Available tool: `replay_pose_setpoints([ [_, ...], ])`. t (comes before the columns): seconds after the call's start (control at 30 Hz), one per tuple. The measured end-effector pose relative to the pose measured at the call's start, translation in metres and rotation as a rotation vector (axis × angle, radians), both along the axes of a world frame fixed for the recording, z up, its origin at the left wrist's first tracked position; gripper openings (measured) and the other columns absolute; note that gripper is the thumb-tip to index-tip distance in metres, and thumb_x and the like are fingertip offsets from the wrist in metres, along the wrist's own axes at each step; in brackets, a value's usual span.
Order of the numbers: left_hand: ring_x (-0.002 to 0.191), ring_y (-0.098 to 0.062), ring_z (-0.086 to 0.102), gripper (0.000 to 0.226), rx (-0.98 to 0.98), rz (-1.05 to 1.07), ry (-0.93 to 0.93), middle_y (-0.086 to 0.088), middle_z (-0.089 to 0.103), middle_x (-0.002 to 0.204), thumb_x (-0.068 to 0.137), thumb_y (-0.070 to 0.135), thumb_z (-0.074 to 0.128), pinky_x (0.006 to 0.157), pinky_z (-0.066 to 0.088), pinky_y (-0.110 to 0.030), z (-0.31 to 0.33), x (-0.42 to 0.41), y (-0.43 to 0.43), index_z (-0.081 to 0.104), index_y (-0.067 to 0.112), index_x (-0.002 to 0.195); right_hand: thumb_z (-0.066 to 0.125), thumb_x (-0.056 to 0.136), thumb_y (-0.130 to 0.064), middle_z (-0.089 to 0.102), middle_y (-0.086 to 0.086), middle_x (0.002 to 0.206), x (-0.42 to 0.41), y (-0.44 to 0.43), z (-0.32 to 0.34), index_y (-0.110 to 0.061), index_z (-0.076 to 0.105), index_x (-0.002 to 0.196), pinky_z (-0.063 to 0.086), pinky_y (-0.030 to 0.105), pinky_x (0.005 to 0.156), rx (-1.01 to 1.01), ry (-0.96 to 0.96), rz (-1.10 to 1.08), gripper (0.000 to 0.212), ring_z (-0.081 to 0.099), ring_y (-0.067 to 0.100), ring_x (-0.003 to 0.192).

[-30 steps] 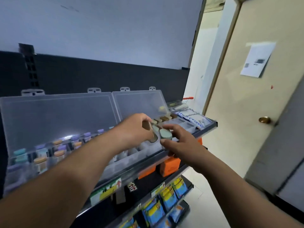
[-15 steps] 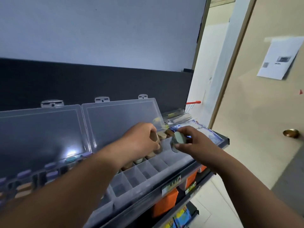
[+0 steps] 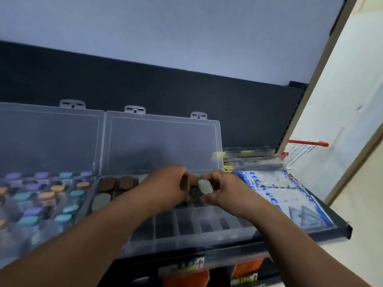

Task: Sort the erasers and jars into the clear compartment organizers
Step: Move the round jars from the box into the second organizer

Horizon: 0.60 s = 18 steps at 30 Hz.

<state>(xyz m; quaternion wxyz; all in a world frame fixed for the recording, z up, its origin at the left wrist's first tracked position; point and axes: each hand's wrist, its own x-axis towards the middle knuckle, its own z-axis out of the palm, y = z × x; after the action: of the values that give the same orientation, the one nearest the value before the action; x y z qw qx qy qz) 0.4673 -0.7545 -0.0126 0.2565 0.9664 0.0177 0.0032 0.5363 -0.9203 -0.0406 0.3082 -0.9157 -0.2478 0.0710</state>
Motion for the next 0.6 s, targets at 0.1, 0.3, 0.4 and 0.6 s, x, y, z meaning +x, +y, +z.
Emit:
replay_pose_setpoints([
  [0.1, 0.092, -0.019, 0.059, 0.025, 0.0, 0.046, 0.025, 0.001, 0.063, 0.099, 0.078, 0.022, 0.072, 0.086, 0.051, -0.04, 0.0, 0.0, -0.001, 0.063, 0.021, 0.101, 0.082, 0.066, -0.032, 0.066, -0.014, 0.098, 0.007, 0.001, -0.007, -0.031, 0.066, 0.108, 0.053, 0.025, 0.083, -0.078, -0.035, 0.079, 0.046, 0.062, 0.004, 0.089],
  [0.3, 0.094, -0.02, 0.059, 0.024, 0.121, 0.067, 0.035, -0.001, 0.063, 0.103, 0.081, 0.023, 0.068, 0.084, 0.051, -0.036, -0.009, 0.0, -0.006, 0.065, 0.019, 0.104, 0.08, 0.066, -0.039, 0.063, -0.007, 0.103, 0.016, 0.003, -0.006, -0.032, 0.063, 0.1, 0.05, 0.037, 0.09, -0.169, -0.079, 0.141, 0.038, 0.058, 0.017, 0.099],
  [0.4, 0.088, -0.02, 0.061, 0.02, 0.148, 0.058, 0.028, 0.002, 0.066, 0.095, 0.076, 0.026, 0.068, 0.08, 0.053, -0.038, -0.016, 0.001, -0.01, 0.066, 0.025, 0.096, 0.081, 0.068, -0.037, 0.06, -0.011, 0.1, 0.017, 0.0, -0.002, -0.036, 0.059, 0.092, 0.049, 0.032, 0.088, -0.183, -0.066, 0.198, 0.033, 0.057, 0.013, 0.096],
  [0.6, 0.094, -0.014, 0.054, 0.026, 0.175, 0.101, -0.053, 0.007, 0.059, 0.1, 0.077, 0.032, 0.071, 0.08, 0.048, -0.032, -0.017, -0.008, -0.003, 0.064, 0.031, 0.103, 0.078, 0.075, -0.033, 0.055, -0.014, 0.098, 0.011, 0.001, 0.012, -0.034, 0.056, 0.099, 0.045, 0.024, 0.076, -0.214, -0.069, 0.218, 0.033, 0.055, 0.007, 0.091],
])
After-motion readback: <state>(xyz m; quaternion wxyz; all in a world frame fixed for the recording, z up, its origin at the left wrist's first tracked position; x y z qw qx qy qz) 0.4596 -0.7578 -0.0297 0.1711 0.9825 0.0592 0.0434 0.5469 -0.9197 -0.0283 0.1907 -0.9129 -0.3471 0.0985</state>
